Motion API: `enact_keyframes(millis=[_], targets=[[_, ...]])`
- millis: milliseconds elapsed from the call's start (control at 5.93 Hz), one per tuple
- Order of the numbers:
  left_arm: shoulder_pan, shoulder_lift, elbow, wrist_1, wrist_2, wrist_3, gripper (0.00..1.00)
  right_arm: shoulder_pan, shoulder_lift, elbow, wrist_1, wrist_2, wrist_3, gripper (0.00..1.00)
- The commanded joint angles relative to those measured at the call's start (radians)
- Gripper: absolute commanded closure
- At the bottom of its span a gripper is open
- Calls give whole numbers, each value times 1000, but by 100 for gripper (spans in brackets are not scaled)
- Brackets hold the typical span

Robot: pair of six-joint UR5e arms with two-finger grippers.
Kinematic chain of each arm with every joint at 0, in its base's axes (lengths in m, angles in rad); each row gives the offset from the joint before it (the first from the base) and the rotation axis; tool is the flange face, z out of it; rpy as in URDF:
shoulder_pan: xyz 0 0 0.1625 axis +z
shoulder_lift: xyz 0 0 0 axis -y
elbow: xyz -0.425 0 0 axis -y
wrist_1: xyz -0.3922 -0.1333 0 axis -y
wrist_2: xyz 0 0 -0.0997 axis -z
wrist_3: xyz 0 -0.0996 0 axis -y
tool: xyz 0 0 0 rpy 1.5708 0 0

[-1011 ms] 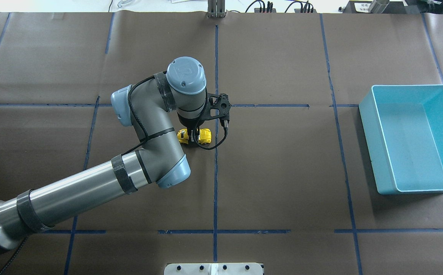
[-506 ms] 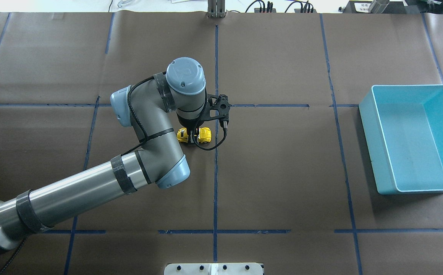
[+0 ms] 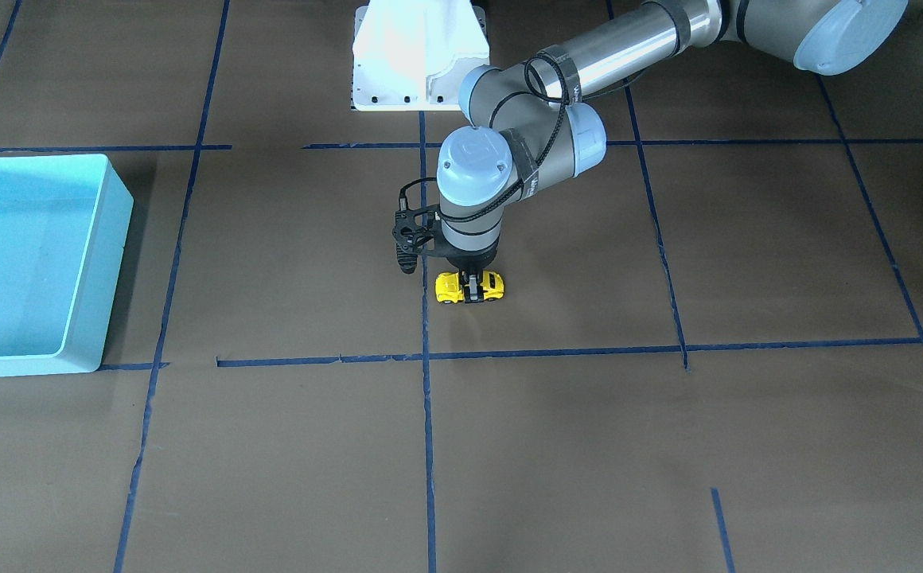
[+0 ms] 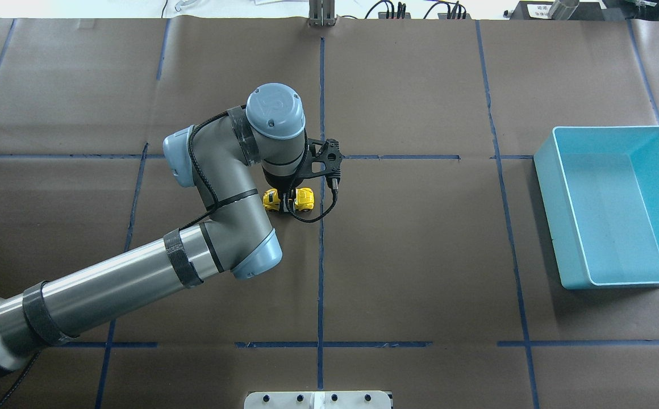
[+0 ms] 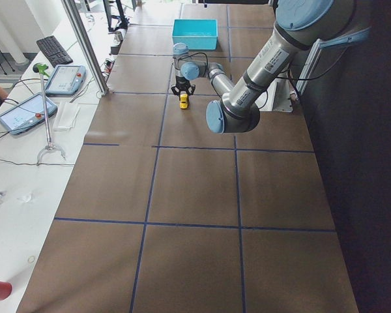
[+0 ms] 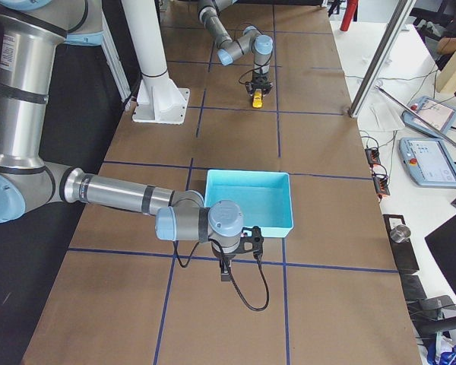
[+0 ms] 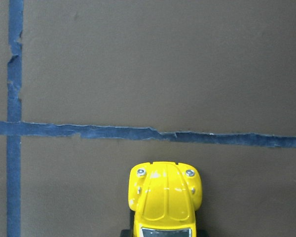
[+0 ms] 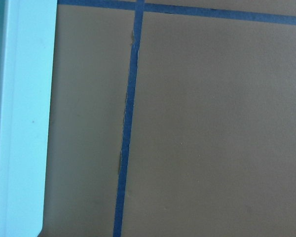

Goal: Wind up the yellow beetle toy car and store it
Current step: 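Press the held car onto the table with the left gripper to wind it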

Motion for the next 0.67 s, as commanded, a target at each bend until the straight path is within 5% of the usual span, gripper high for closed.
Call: enact_keyframes(millis=[0,506], targets=[[-19,7,-12,-2,-63,2,97,-1,0,0,0,0,0,0],[-22,18,-18,-96,-61,78,100,-1,0,0,0,0,0,0]])
